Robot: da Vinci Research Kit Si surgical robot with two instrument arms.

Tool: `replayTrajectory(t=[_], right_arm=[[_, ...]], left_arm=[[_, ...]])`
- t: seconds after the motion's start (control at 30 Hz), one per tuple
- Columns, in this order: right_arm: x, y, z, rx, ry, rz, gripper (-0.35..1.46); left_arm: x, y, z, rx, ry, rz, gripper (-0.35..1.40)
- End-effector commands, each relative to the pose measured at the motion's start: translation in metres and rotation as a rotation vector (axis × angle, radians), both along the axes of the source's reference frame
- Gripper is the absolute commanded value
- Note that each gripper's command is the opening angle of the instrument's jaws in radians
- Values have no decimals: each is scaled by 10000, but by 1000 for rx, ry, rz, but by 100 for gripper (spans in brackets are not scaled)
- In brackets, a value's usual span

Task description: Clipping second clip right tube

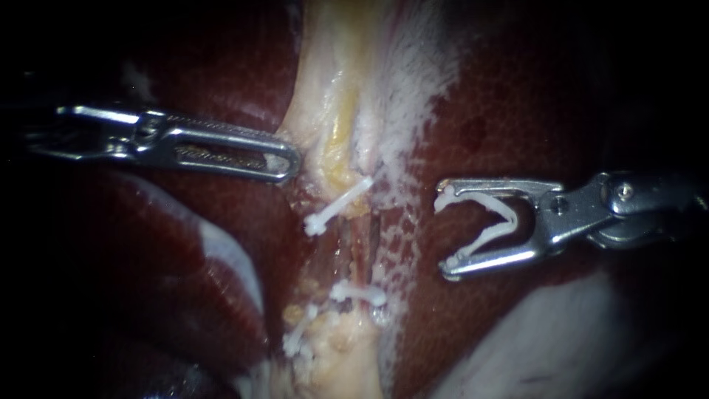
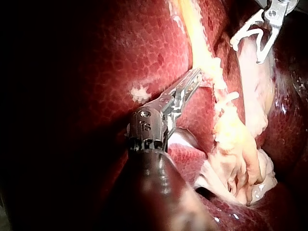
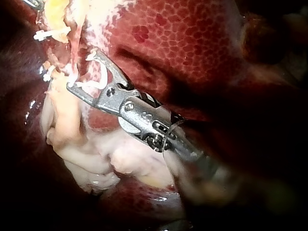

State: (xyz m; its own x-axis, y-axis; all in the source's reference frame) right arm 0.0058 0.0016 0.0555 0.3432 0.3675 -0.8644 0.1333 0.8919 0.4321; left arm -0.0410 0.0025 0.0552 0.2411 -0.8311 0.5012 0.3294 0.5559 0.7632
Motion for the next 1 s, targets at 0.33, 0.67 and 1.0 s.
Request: replayTrajectory(t=[0.33, 0.67, 1.0], right_arm=[[12, -19, 18, -15, -2, 1, 60], [32, -42, 52, 92, -26, 14, 60], [62, -53, 66, 180, -44, 17, 60]], left_arm=[[25, 10, -16, 7, -4, 3, -18], [65, 19, -69, 8, -8, -40, -18], [80, 26, -114, -10, -22, -62, -18]])
